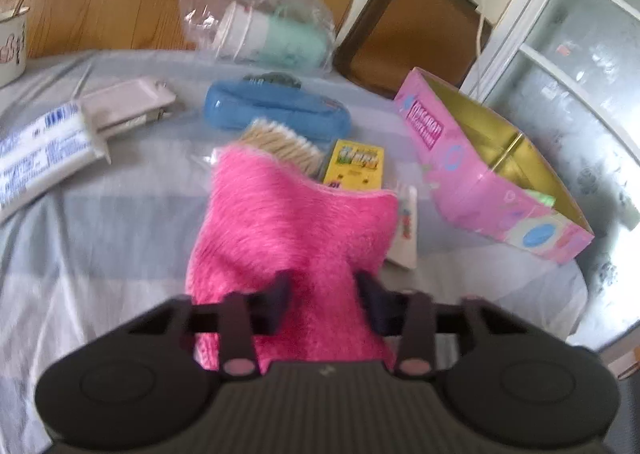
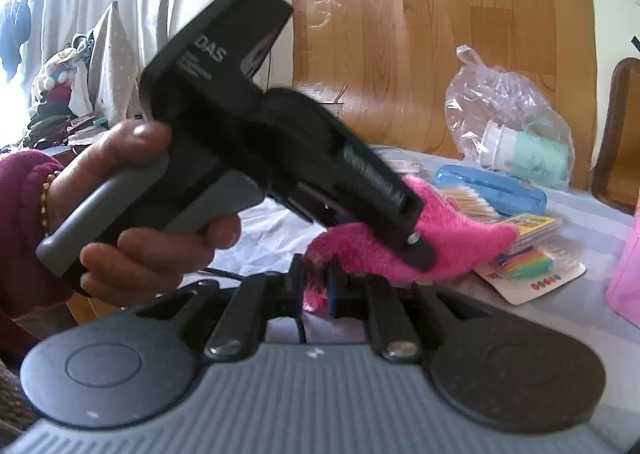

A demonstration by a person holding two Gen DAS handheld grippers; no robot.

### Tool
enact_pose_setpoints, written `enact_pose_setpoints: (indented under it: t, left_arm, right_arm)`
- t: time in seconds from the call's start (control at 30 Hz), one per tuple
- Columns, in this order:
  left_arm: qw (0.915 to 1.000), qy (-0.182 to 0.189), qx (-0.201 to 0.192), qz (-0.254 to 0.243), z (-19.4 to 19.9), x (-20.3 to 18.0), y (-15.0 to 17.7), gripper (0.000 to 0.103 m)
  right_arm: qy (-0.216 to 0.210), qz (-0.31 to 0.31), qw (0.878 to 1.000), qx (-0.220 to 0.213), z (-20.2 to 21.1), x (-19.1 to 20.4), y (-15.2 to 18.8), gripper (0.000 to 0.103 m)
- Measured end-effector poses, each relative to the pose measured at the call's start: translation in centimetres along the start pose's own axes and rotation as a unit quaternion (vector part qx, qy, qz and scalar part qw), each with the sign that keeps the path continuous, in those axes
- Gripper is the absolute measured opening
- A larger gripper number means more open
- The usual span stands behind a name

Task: Organize soft objects
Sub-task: 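Grasp the pink towel with the right gripper, then lift the pink towel with the right gripper while the left gripper grasps it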

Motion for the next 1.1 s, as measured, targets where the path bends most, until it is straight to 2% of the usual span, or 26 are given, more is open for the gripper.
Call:
enact_pose_setpoints:
  t: [0.07,0.23,0.3,0.4,0.5,0.6,0.67,0.73,0.77,0.8,0.83,0.97,1.1]
  left_arm:
    - [1.0000,0.007,0.000,0.004,0.1,0.0,0.1,0.016]
    - [0.9990,0.027,-0.031,0.016,1.9,-0.1,-1.0,0.015]
    - [0.9979,0.037,-0.044,0.028,2.8,0.0,-1.6,0.015]
    - [0.9951,0.060,-0.048,0.062,3.5,0.7,-2.0,0.015]
    - [0.9891,0.099,-0.049,0.097,4.1,1.4,-2.0,0.015]
    - [0.9852,0.125,-0.057,0.102,4.9,1.0,-2.2,0.015]
    - [0.9849,0.130,-0.060,0.098,5.1,0.5,-2.3,0.015]
    - [0.9837,0.140,-0.060,0.097,5.2,0.0,-2.4,0.015]
    - [0.9831,0.145,-0.060,0.095,5.3,-0.2,-2.4,0.015]
    - [0.9829,0.148,-0.060,0.091,5.5,-0.6,-2.5,0.015]
    - [0.9830,0.152,-0.060,0.085,5.6,-1.0,-2.6,0.015]
    - [0.9822,0.166,-0.068,0.055,6.2,-3.2,-3.5,0.015]
    - [0.9796,0.186,-0.075,0.016,6.0,-6.6,-5.1,0.015]
  right_arm:
    - [0.001,-0.004,1.000,-0.002,0.1,-0.4,0.1,0.014]
    - [0.011,-0.002,1.000,-0.017,0.9,-0.3,0.0,0.019]
    - [0.022,-0.015,0.999,-0.017,1.0,-0.8,0.2,0.043]
    - [0.035,-0.066,0.997,-0.010,0.7,-2.7,0.3,0.068]
    - [0.010,-0.118,0.993,-0.006,0.6,-4.2,0.1,0.076]
    - [-0.014,-0.155,0.988,-0.012,-0.1,-5.1,-0.5,0.083]
    - [-0.018,-0.164,0.986,-0.005,-1.1,-4.8,-0.7,0.082]
    - [-0.023,-0.157,0.987,-0.007,-1.6,-4.3,-1.0,0.063]
    - [-0.027,-0.151,0.988,-0.007,-1.5,-3.8,-1.2,0.044]
    - [-0.029,-0.143,0.989,-0.012,-1.3,-3.5,-1.4,0.020]
    - [-0.028,-0.135,0.990,-0.020,-1.1,-3.3,-1.6,0.015]
    - [0.028,-0.100,0.992,-0.065,0.8,-3.7,-2.5,0.014]
    - [0.098,-0.072,0.986,-0.110,3.0,-5.1,-3.7,0.013]
Point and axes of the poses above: each gripper's, at about its wrist camera, not at the fingertips, and z roughly against the way its jaws point, x to its left, y to its underside, the point moved 5 cm from there along -z, roughly the way its jaws point, and after that the axes turned 1 degree about -z, right-handed, at the moved point
